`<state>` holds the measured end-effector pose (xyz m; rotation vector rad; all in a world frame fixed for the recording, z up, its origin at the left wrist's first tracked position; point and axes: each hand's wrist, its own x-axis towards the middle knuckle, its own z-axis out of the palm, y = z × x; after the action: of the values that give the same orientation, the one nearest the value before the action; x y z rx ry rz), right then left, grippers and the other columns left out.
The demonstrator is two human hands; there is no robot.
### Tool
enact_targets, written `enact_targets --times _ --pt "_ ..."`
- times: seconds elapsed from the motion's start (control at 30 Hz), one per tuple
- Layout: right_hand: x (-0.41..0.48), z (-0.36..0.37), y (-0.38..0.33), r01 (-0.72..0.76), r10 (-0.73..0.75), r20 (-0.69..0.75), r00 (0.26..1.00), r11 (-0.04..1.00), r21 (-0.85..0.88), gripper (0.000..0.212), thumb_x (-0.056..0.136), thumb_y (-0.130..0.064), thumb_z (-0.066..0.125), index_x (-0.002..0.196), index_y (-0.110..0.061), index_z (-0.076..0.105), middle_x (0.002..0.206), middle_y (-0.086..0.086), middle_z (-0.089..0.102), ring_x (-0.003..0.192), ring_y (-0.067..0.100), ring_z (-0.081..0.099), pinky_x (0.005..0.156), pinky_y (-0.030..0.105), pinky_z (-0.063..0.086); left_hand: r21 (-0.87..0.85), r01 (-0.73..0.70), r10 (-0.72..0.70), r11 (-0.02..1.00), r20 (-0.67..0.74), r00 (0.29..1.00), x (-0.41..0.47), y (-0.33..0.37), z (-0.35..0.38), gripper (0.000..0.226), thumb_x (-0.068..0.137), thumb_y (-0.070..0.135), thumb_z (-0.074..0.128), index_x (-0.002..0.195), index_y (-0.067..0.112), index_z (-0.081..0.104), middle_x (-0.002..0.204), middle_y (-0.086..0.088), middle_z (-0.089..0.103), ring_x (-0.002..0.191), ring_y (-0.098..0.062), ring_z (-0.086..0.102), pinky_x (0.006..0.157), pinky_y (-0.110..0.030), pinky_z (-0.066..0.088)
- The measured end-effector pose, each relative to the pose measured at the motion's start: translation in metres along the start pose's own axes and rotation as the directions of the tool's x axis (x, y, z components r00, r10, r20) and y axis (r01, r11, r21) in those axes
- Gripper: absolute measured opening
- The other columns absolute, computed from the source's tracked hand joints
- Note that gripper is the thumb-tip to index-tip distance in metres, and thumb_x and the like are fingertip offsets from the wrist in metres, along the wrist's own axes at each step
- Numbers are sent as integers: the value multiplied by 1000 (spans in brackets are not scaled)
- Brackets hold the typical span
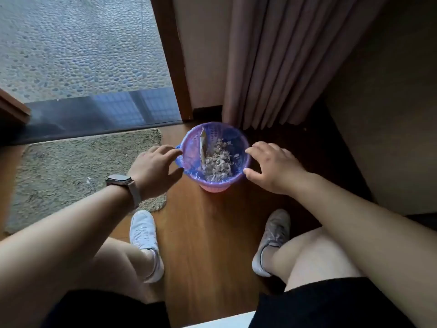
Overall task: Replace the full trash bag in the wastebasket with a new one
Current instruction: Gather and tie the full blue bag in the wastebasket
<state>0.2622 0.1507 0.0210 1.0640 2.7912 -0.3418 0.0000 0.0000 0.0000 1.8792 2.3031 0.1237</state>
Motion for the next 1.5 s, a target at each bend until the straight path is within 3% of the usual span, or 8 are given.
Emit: enact_targets --times 0.27,0.53,0.67,0.83,0.93,1.1,1.27,1.5 --pt "63 40 54 -132 131 223 966 991 -8 61 87 -48 57 139 -20 39 139 4 45 125 25 45 97 40 42 -296 332 -296 896 160 942 58 -37 59 41 87 35 62 124 18 59 126 -9 62 112 -28 59 92 -34 45" --pt "118 103 88 -320 232 397 888 932 170 79 82 -47 66 146 -20 30 149 4 38 133 22 43 105 41 41 -438 505 -376 744 350 858 106 -67 117 50 88 33 66 132 15 50 118 -7 65 101 -23 64 91 -37 49" --pt "128 124 99 -401 268 431 861 881 253 67 83 -46 66 140 -21 41 139 3 51 121 21 53 98 39 46 -458 539 -378 707 400 835 114 -76 140 42 92 33 60 129 15 53 110 -5 68 91 -22 64 79 -31 47" --pt "128 138 100 -428 259 478 839 857 287 36 87 -48 60 115 -26 58 105 -4 64 89 12 60 74 31 50 -424 526 -373 737 394 840 112 -79 157 22 93 38 55 100 19 63 88 -2 68 86 -27 64 77 -34 47" --pt "129 142 94 -441 250 471 846 824 355 20 92 -39 58 101 -22 61 96 -4 64 85 12 61 75 33 53 -358 498 -379 790 354 855 115 -80 157 27 96 38 51 84 17 63 78 -5 65 78 -28 59 67 -31 39" --pt "135 144 90 -487 290 449 845 764 423 21 97 -33 52 88 -16 60 88 5 66 81 20 63 76 38 54 -329 432 -336 840 310 890 115 -79 155 27 96 31 50 75 15 50 68 -8 58 70 -33 55 62 -36 43" --pt "134 144 82 -484 315 427 847 790 377 33 102 -32 38 78 -15 55 80 7 60 72 19 57 61 31 44 -158 315 -265 936 273 925 119 -70 148 26 93 30 46 73 13 49 76 -11 61 69 -32 53 57 -33 34" --pt "139 136 68 -393 282 369 886 878 273 27 90 -30 52 70 -12 59 70 9 62 66 27 61 58 35 47 -137 196 -161 971 230 960 118 -50 137 23 90 28 50 71 15 46 77 -17 64 69 -38 57 55 -32 32"
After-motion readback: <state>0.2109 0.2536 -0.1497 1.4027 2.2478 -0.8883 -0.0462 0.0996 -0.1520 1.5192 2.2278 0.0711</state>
